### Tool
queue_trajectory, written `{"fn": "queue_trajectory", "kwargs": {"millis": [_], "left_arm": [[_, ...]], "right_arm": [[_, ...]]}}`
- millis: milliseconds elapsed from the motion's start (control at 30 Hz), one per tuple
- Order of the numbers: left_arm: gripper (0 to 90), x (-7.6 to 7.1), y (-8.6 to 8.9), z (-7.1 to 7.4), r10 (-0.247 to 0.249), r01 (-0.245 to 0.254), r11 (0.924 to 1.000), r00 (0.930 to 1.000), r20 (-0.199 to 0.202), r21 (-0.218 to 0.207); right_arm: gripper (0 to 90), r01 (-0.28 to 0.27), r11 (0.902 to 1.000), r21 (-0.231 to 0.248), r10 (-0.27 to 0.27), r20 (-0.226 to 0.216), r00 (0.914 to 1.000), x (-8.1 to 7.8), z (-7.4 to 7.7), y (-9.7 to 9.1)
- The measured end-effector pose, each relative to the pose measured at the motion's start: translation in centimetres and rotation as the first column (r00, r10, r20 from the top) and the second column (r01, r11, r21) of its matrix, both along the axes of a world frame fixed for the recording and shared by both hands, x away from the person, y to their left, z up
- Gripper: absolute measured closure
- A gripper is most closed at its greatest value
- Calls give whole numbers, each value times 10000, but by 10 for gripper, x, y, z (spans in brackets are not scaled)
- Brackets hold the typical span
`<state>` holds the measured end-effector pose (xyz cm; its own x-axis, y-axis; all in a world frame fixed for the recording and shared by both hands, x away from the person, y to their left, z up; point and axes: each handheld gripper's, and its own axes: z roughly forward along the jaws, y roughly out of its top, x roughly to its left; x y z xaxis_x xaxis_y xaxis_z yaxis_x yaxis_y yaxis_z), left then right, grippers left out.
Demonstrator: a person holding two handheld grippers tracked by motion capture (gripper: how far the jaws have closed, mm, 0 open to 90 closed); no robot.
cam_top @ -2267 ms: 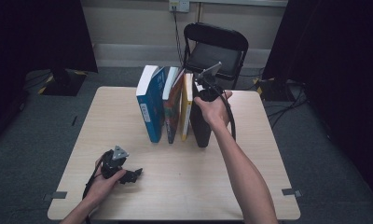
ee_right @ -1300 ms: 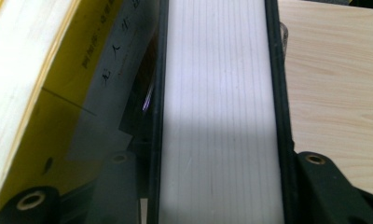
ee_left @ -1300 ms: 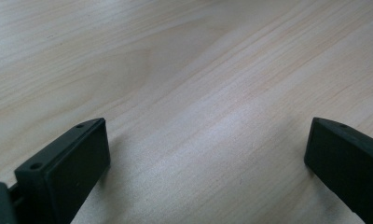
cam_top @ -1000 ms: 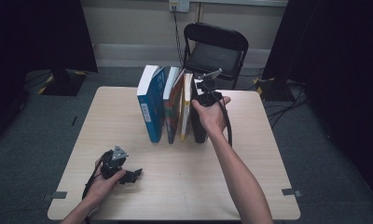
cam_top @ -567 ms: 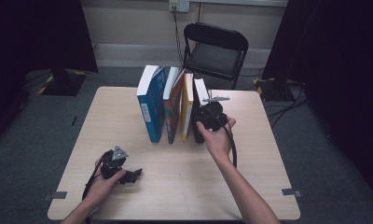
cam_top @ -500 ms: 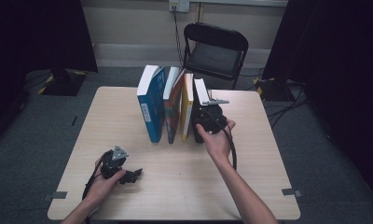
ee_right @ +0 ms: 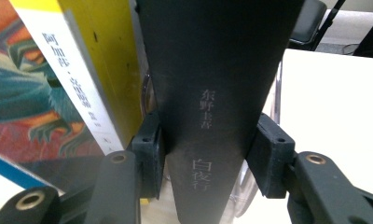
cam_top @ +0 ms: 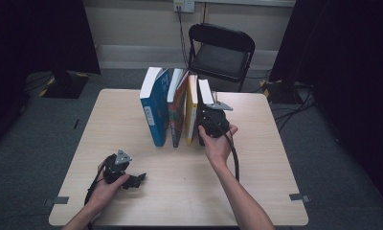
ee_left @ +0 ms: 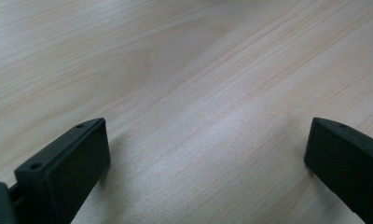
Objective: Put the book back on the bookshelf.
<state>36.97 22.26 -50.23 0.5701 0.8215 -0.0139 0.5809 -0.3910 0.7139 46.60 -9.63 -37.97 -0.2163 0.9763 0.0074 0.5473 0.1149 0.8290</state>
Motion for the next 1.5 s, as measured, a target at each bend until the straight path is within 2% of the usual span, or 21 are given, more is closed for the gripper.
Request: {"fn": "queue_trajectory", "kwargs": {"millis": [100, 300, 467, 533, 667, 833, 967, 1100, 1300, 1400, 1500], "left_arm": [[0, 0, 0, 0, 0, 0, 10000, 10000, 2, 1], [0, 0, 0, 0, -13, 13, 10000, 10000, 4, 21], [0, 0, 0, 0, -6, 6, 10000, 10000, -5, 20], [0, 0, 0, 0, 1, -1, 10000, 10000, -1, 10], [0, 0, 0, 0, 0, 0, 10000, 10000, -3, 10], [0, 0, 0, 0, -1, 1, 10000, 10000, -6, 6], [0, 0, 0, 0, 3, -3, 10000, 10000, -10, 9], [0, 0, 0, 0, -1, 1, 10000, 10000, 0, 2], [0, 0, 0, 0, 7, -7, 10000, 10000, -12, 6], [0, 0, 0, 0, 2, -2, 10000, 10000, -1, 8], [0, 0, 0, 0, 4, -4, 10000, 10000, -16, 11]], "right_arm": [[519, 55, 10000, -10, -55, 63, 10000, 0, -2, 4], [493, -347, 9994, 19, 347, 34, 9994, -2, -8, 5], [474, -850, 9958, 345, 855, -136, 9962, -2, -10, -2], [472, -1083, 9921, 630, 1102, -260, 9936, -3, -13, -7], [489, -1430, 9878, 621, 1442, -139, 9895, -6, -20, -12], [492, -1476, 9880, 452, 1476, 40, 9890, -7, -21, -7], [491, -1101, 9923, 566, 1099, 67, 9939, -5, -18, 1], [491, -1115, 9923, 541, 1108, 168, 9937, -4, -19, 2], [486, -1200, 9909, 603, 1201, 22, 9928, -6, -20, 0], [484, -1271, 9911, 387, 1271, 25, 9919, -6, -20, 1], [479, -1368, 9895, 458, 1368, 26, 9906, -6, -21, -1]]}}
